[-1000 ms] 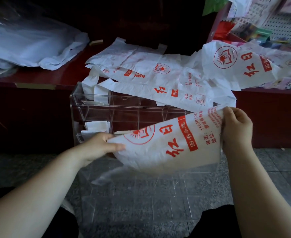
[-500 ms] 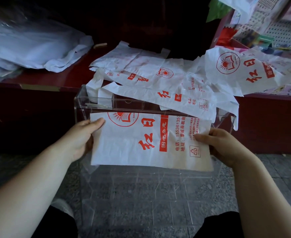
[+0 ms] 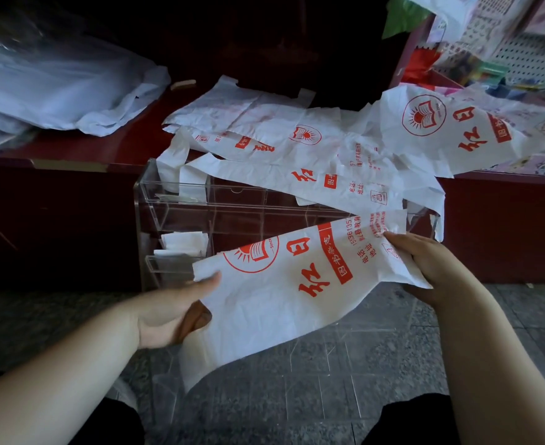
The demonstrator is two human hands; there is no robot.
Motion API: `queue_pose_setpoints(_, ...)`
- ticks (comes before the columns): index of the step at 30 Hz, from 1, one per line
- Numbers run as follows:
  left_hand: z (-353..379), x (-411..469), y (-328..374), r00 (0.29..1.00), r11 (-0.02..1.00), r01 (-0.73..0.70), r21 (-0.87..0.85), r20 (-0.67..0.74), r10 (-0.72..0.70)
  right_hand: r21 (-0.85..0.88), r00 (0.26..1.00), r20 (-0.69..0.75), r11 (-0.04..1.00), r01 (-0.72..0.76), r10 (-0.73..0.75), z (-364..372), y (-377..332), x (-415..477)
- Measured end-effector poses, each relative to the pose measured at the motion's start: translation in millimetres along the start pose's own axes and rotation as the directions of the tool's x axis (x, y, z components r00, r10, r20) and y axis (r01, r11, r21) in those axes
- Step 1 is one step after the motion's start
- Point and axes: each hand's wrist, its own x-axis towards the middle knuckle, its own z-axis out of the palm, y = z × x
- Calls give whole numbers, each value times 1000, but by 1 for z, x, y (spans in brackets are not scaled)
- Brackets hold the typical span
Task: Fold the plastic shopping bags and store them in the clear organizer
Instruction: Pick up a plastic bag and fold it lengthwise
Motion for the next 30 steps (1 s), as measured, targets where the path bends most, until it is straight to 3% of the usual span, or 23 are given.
queue_pose_setpoints(3,7,-9,1,997,992,-61,111,60,55,34,1000,-23,999,-7,8,-3,1,4)
queue_pose_setpoints(5,6,-10,3,996,980,-86,181,24,83,27,1000,11,1000,-11,11,-5,1,4)
queue_pose_setpoints(10,-8,-17,21,942,962,-104,253,-285,177,-233,967,236,972,-35,92,-1,6,-1)
queue_pose_setpoints(16,-20,-23,30,884,949,-189,252,-377,276,-298,995,83,954,-31,58,1,13,8)
queue_pose_setpoints(22,-21,-21,33,877,948,-214,235,-381,293,-271,999,52,963,4,11,-3,15,7)
queue_pose_setpoints(26,-21,-18,34,871,960,-200,196,-413,266,-113,992,123,994,4,10,-4,9,3)
queue_pose_setpoints(30,-17,-19,35,836,962,-270,36,-487,253,68,984,173,997,28,-40,-5,6,2)
